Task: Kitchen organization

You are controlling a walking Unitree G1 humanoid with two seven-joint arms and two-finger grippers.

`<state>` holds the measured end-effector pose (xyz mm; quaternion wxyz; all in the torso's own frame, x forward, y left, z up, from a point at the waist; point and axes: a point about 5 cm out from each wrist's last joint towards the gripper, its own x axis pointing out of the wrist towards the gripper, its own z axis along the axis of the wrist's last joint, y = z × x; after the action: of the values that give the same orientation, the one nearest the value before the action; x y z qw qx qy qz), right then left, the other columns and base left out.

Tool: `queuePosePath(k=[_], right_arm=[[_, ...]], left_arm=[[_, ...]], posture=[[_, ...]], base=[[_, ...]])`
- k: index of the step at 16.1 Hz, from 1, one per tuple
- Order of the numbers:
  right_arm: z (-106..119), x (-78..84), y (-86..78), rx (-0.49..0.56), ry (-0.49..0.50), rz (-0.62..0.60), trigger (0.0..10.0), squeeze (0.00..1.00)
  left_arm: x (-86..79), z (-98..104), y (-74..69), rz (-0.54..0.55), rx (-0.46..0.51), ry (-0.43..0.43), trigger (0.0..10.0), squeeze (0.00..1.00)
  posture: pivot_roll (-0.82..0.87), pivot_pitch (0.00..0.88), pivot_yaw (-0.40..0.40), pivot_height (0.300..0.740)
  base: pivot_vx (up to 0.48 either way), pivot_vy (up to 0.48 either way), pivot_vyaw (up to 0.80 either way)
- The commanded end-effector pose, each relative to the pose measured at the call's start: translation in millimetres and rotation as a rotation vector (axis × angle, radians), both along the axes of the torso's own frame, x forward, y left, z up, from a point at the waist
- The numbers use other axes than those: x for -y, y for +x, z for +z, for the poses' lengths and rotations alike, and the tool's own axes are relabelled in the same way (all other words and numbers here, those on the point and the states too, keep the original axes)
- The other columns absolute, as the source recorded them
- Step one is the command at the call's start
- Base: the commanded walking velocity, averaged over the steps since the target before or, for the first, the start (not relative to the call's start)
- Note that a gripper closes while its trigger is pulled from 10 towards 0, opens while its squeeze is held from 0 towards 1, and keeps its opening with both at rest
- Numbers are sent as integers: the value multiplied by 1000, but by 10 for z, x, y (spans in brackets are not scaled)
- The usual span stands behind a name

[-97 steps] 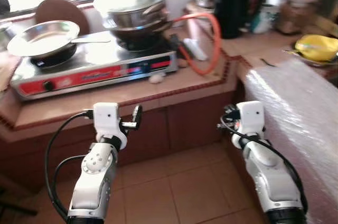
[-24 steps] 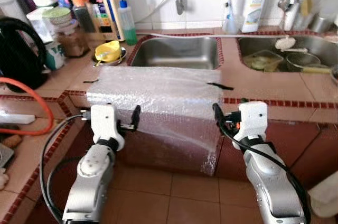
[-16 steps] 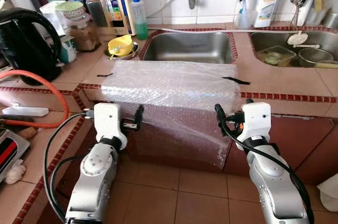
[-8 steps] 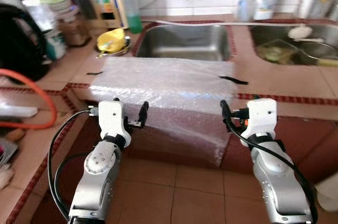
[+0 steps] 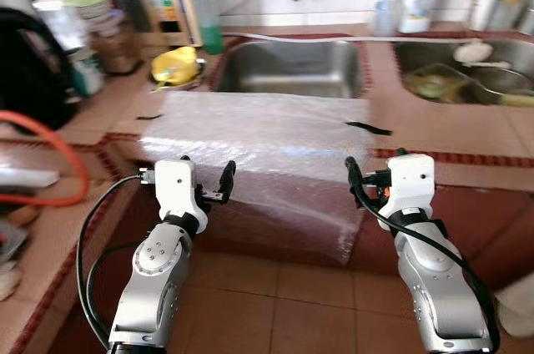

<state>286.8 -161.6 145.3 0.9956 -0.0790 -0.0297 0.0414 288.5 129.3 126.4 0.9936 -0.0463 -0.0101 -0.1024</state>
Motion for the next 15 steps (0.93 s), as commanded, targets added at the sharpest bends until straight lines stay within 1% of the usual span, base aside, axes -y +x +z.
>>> queuePosePath(k=[1,5,7,9,11,15], right_arm=[[9,-53,-7,3,11,18,10000,0],[5,-53,-8,2,11,16,10000,0],[4,-57,-6,2,11,15,10000,0],[3,-54,-7,3,12,10,10000,0],[2,-53,-9,2,12,8,10000,0],[-6,-41,-1,-7,12,2,10000,0]], left_arm=[[-89,-13,-17,27,-11,15,10000,0],[-85,-20,-24,23,-15,12,10000,0],[-80,-17,-27,21,-8,23,10000,0],[-52,-12,-32,11,-4,10,10000,0],[-43,-13,-34,10,-3,29,10000,0],[-37,-20,-43,12,2,42,10000,0]], posture=[[-221,57,125,740],[-220,59,126,740],[-221,59,126,740],[-222,58,128,740],[-223,58,127,740],[-220,58,123,740]], base=[[0,480,0],[0,421,0],[0,0,0],[0,0,0],[0,0,0],[0,0,-786]])
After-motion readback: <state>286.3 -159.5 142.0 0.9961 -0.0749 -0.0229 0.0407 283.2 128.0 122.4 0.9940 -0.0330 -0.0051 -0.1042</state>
